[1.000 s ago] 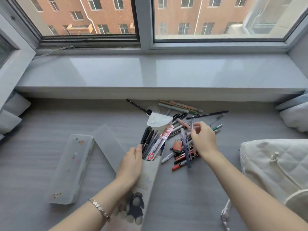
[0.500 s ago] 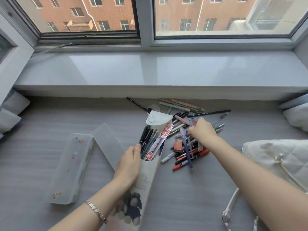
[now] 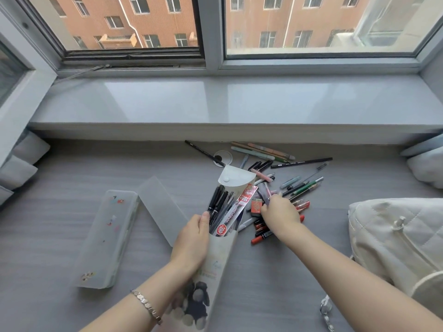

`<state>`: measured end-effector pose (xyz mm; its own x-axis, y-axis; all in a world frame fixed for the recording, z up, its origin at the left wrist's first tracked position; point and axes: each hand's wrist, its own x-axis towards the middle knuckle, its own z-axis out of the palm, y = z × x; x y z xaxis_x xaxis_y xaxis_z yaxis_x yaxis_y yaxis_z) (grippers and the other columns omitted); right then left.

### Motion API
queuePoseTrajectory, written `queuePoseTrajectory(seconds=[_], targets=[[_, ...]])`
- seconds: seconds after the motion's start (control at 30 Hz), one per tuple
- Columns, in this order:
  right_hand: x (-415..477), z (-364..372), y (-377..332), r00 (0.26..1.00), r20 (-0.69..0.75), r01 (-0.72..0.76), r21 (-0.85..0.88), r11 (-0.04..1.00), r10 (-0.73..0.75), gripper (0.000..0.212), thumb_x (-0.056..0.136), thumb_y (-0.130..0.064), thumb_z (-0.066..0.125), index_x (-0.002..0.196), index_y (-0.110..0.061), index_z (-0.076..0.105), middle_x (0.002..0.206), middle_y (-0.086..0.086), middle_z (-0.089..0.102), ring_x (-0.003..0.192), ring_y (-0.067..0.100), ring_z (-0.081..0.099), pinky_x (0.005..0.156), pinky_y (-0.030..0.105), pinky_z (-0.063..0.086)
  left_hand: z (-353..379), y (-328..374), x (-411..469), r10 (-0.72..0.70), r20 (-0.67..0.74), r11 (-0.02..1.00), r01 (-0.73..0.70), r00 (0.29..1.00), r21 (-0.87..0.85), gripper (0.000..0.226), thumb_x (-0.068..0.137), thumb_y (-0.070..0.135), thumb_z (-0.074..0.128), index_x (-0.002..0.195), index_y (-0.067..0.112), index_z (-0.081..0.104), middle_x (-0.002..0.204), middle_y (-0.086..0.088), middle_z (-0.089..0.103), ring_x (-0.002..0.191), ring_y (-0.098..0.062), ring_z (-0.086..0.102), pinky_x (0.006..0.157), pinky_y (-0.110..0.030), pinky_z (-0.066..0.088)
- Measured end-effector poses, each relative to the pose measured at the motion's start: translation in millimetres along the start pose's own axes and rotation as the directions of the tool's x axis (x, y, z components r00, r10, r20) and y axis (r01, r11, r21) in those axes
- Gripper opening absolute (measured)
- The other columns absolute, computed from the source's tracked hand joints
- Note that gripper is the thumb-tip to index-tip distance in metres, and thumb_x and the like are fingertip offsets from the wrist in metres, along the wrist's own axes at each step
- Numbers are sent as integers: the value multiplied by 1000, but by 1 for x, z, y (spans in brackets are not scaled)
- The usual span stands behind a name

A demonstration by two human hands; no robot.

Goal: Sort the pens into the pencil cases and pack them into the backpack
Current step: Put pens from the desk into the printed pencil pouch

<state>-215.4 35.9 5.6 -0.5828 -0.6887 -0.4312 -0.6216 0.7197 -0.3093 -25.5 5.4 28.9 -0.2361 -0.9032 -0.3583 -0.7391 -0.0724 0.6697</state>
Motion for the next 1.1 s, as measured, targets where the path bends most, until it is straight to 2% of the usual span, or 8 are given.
queuePoseTrajectory(seconds=[0.2, 0.3, 0.37, 0.53, 0.6, 0.73, 0.97, 1.1], targets=[[-8, -39, 2, 999, -4, 47, 326, 944, -48, 32, 86, -18, 52, 56, -14, 43, 58, 3, 53, 55, 20, 49, 51, 26, 34, -2, 0, -2, -5, 1, 1000, 5, 1000, 27, 46, 99, 43, 23, 79, 9, 48, 72, 2, 54, 79, -24, 51, 66, -32, 33], [-30, -69, -6, 994, 20, 50, 809, 586, -111, 29, 90, -11, 49, 62, -12, 43, 46, -3, 44, 36, 5, 37, 38, 18, 31, -1, 0, -5, -8, 20, 1000, 8, 1000, 28, 45, 99, 43, 24, 77, 11, 47, 72, 3, 55, 80, -25, 52, 68, -33, 35], [-46, -76, -11, 987, -5, 65, 929, 365, -163, 24, 90, -11, 50, 68, -11, 42, 51, 2, 39, 34, 4, 31, 34, 14, 28, 1, 2, -9, -6, 32, 1000, 5, 999, 28, 43, 99, 43, 25, 72, 14, 43, 70, 3, 53, 78, -25, 51, 68, -34, 35], [-65, -42, -24, 998, -22, 34, 975, 220, -58, 28, 91, -7, 50, 65, -12, 42, 38, -10, 38, 31, 1, 32, 33, 13, 27, 6, 14, -20, 45, 39, 997, -47, 998, 58, 40, 99, 42, 26, 72, 16, 40, 76, -3, 58, 82, -29, 53, 71, -35, 38], [-64, -24, -23, 999, -39, 36, 968, 250, 10, 29, 90, -9, 53, 64, -14, 42, 41, -9, 37, 36, 6, 33, 35, 16, 30, 7, 18, -23, 70, 31, 995, -72, 997, 68, 39, 99, 43, 27, 76, 15, 43, 79, -5, 60, 83, -30, 54, 72, -35, 39], [-67, -6, -13, 978, -205, 158, 832, 531, 29, 21, 83, -16, 63, 69, -3, 53, 54, 1, 46, 50, 10, 39, 51, 24, 37, 5, 21, -23, 75, 43, 993, -79, 996, 89, 41, 99, 43, 27, 83, 12, 48, 86, -9, 63, 88, -31, 56, 75, -37, 41], [-78, 0, -11, 971, -225, 225, 760, 610, -78, 22, 73, -22, 73, 62, -11, 58, 53, 4, 56, 53, 13, 44, 56, 31, 38, 7, 27, -27, 72, 30, 997, -72, 997, -14, 38, 99, 40, 29, 71, 17, 41, 68, 3, 51, 84, -29, 54, 67, -34, 33], [-82, -3, -14, 954, -234, 297, 640, 708, -189, 27, 68, -29, 79, 80, -16, 59, 62, -7, 58, 53, 5, 42, 55, 22, 36, 8, 28, -21, 40, 19, 996, -38, 999, -77, 39, 99, 40, 28, 71, 16, 42, 70, 2, 52, 83, -28, 52, 70, -35, 34]])
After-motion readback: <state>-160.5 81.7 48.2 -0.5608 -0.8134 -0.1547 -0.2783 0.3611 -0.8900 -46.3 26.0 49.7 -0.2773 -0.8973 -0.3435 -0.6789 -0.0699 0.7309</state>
